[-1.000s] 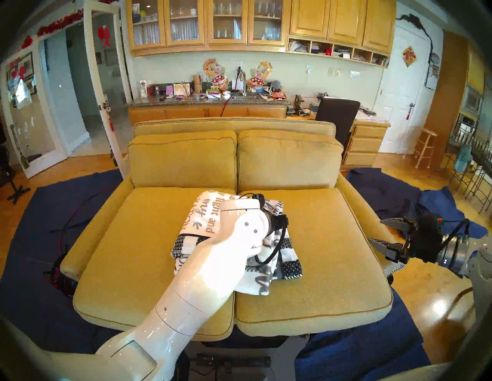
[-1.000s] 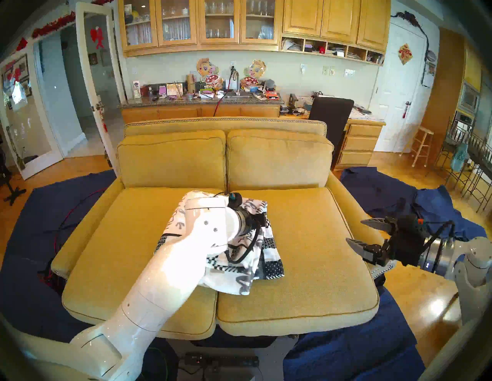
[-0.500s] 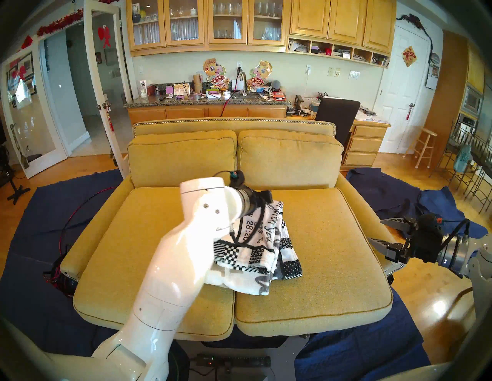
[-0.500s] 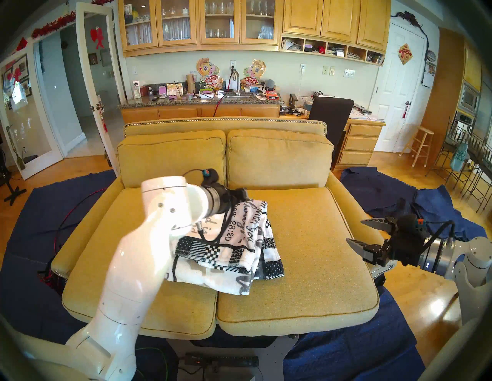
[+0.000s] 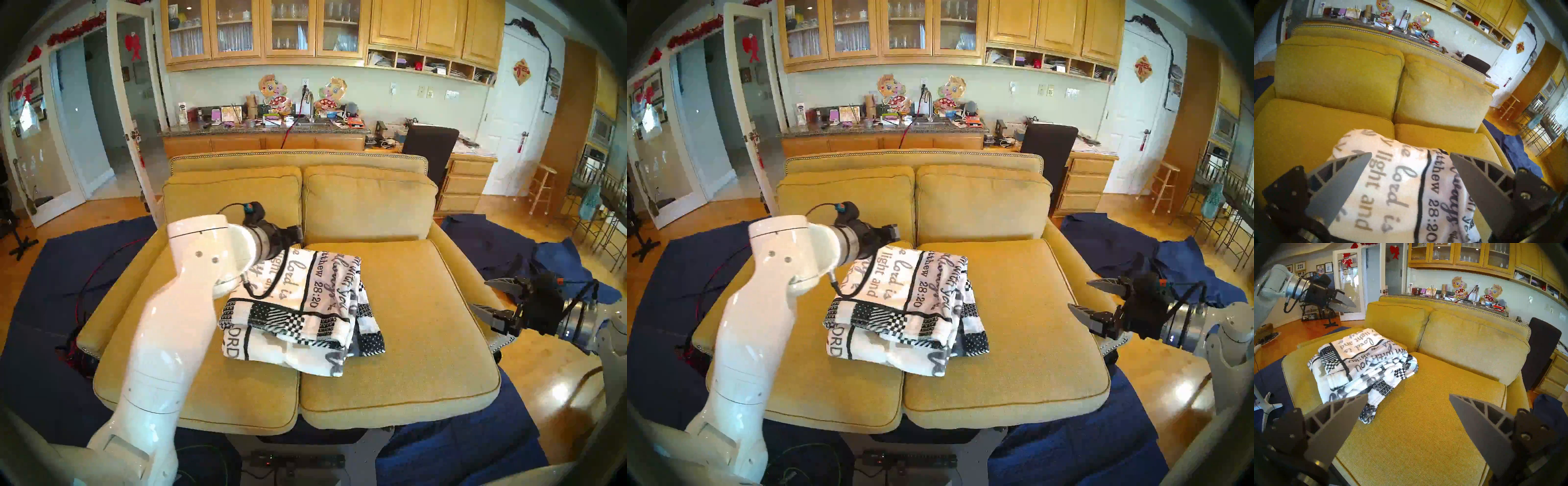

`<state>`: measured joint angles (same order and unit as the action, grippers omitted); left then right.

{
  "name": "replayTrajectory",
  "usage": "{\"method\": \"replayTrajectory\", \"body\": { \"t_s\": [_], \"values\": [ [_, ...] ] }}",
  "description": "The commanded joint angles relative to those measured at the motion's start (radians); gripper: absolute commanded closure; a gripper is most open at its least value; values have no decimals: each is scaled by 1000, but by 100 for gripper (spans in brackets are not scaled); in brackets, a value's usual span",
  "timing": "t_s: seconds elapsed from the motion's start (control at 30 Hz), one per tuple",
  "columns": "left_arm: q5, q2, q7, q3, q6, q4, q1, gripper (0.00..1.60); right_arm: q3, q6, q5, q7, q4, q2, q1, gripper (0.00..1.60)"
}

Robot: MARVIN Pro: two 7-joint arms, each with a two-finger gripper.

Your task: Fold the blanket in half twice

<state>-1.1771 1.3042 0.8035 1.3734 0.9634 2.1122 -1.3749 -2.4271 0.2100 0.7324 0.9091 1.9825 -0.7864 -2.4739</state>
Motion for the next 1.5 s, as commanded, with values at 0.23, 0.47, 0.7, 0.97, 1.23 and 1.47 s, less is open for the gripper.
{"method": "replayTrajectory", "body": {
  "t_s": [0.23, 0.47, 0.7, 0.97, 1.23, 1.47],
  "values": [
    [7, -211, -235, 60, -4, -31, 41, 0, -22, -3, 4, 1, 10, 2, 10, 0],
    [19, -293, -351, 37, -4, -90, 41, 0, -22, -3, 4, 1, 10, 2, 10, 0],
    [54, -346, -457, 6, -60, -131, 15, 0, -22, -3, 4, 1, 10, 2, 10, 0],
    [123, -386, -588, -50, -179, -188, 0, 0, -21, -3, 4, 0, 9, 2, 10, 0],
    [184, -419, -706, -76, -276, -223, -26, 0, -21, -3, 4, 0, 9, 2, 10, 0],
    [255, -455, -836, -91, -388, -283, -83, 0, -21, -3, 4, 0, 9, 2, 10, 0]
  ]
}}
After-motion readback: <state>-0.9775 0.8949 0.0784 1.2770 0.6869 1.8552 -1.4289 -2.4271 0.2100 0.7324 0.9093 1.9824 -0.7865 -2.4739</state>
